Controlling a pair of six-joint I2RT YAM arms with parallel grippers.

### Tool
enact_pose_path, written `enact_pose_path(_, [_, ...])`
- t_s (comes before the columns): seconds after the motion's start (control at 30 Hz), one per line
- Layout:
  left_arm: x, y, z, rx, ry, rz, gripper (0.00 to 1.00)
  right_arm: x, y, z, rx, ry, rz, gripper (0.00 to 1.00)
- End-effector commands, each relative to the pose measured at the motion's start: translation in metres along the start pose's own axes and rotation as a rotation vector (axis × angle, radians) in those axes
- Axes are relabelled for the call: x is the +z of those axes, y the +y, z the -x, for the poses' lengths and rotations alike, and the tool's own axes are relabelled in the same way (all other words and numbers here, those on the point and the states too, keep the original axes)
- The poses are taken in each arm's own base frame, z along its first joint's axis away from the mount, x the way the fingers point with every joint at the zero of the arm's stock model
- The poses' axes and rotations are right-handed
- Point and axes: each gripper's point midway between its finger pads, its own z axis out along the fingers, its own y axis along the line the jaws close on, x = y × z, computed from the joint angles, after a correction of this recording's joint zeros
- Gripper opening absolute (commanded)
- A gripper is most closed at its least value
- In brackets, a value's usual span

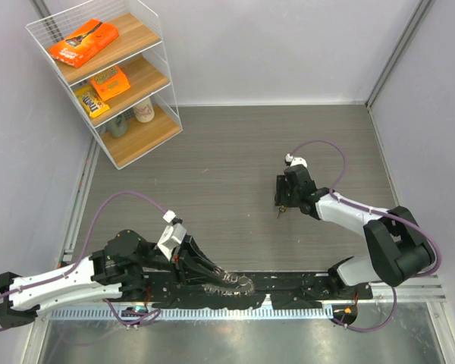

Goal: Put the keys on the keyring

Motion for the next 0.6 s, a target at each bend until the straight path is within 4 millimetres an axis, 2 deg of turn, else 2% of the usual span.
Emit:
enact_pose_path(0.0, [-0.001,-0.007,0.012,0.041,-0.044,-0.025,0.00,0.006,0.005,0.007,0.012,-0.033,0.027,0.48])
enact_pose_path(0.3, [-0.002,-0.007,0.010,0.038,-0.048,-0.023,0.00,0.005,0.000,-0.017,0.035,0.013,0.032,0.47])
enact_pose_path(0.37, [-0.002,-0.008,0.010,0.036,-0.048,-0.029,0.00,0.006,0.003,-0.014,0.039,-0.007,0.046,0.46])
enact_pose_path(0.57, [-0.002,-0.008,0.011,0.029,-0.051,-0.031,0.00,0.002,0.006,-0.017,0.061,-0.002,0.068,0.34])
